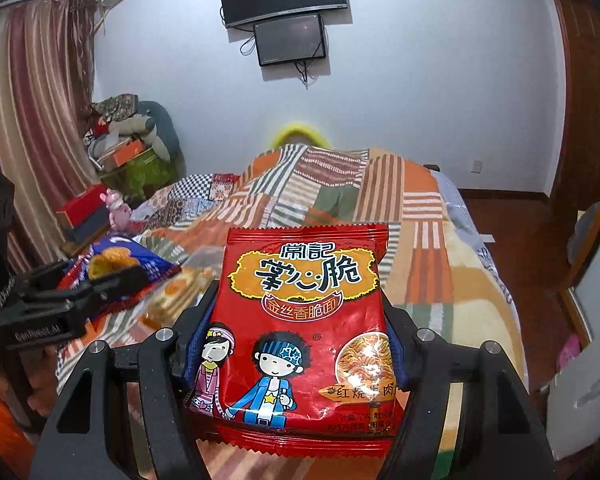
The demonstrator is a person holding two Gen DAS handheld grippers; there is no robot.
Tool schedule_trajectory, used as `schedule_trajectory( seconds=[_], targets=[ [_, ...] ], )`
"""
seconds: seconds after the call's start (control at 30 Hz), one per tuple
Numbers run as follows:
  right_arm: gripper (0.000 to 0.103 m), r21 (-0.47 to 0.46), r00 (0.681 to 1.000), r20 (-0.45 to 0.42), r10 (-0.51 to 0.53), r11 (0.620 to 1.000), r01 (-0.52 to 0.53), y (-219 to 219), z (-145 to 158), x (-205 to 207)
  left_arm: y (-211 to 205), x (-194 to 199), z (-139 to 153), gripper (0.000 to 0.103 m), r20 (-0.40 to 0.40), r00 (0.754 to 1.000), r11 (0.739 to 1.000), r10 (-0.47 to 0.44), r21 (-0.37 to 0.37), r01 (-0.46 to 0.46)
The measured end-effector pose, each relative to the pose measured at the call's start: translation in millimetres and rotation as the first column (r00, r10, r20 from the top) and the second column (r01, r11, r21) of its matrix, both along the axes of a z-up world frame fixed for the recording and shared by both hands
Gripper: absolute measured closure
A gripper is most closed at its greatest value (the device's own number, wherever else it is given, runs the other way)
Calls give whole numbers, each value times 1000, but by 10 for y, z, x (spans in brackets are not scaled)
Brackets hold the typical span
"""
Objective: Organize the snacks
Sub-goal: 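Lift both bags, drop them into the clear box and open both tools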
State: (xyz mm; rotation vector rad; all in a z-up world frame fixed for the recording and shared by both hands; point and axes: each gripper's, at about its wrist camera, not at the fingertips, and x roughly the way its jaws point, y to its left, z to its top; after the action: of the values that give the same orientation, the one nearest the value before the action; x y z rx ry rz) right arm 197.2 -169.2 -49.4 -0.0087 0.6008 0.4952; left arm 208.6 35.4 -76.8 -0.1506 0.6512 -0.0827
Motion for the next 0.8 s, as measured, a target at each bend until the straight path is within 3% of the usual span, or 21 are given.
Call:
schedule_trajectory(
  seconds=[0.27, 0.8],
  targets=[
    [38, 1, 1000, -22, 11, 1000, -11, 130, -69, 292, 33, 439, -233, 25, -64, 998, 1000, 14, 17, -13],
    [38, -71, 981, -187, 50, 995, -64, 384, -547, 775, 127, 931, -655, 25, -178, 984, 999, 11, -33, -17]
  ],
)
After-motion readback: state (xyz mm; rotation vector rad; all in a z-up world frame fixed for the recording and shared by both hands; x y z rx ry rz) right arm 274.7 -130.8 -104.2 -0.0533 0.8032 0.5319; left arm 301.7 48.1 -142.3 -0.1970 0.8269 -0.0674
